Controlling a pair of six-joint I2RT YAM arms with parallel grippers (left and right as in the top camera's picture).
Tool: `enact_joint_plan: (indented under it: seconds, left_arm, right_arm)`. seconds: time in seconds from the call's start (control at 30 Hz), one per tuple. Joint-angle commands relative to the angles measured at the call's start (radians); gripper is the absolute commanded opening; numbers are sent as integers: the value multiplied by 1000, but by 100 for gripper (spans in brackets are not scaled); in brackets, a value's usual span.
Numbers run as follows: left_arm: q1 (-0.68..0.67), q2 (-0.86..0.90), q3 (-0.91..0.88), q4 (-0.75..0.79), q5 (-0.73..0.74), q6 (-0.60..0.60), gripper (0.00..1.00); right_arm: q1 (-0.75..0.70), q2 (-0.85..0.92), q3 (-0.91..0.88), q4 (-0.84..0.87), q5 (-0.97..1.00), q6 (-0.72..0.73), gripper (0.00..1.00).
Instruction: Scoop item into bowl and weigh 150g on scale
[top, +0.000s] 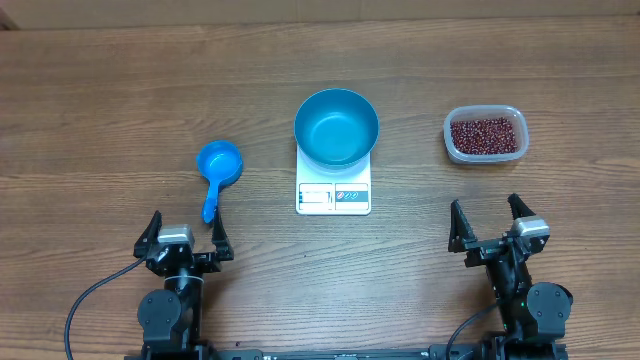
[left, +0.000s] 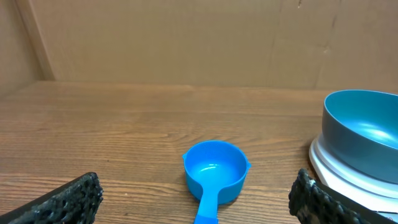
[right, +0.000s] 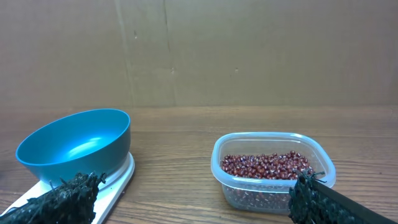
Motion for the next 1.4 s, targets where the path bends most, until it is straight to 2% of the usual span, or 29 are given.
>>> enact_joint_plan:
  seconds: [0.0,0.27,0.67,1.03,1.37]
  left_arm:
    - [5,-8,-3,3,3,-16,99]
    - [5,-8,16,-28,5,-17,100]
    - [5,58,206,-198,0,40,100]
    - [5,354,404,-229,5,40,100]
    - [5,661,726,-445,5,55,100]
  right_arm:
    - [-3,-11,-10,3,6,-5,100]
    - [-3,-11,-10,3,6,-5,100]
    - [-3,-11,-10,3,6,-5,100]
    - [-3,-11,-10,3,6,-5,100]
    - [-3,-11,-10,3,6,-5,100]
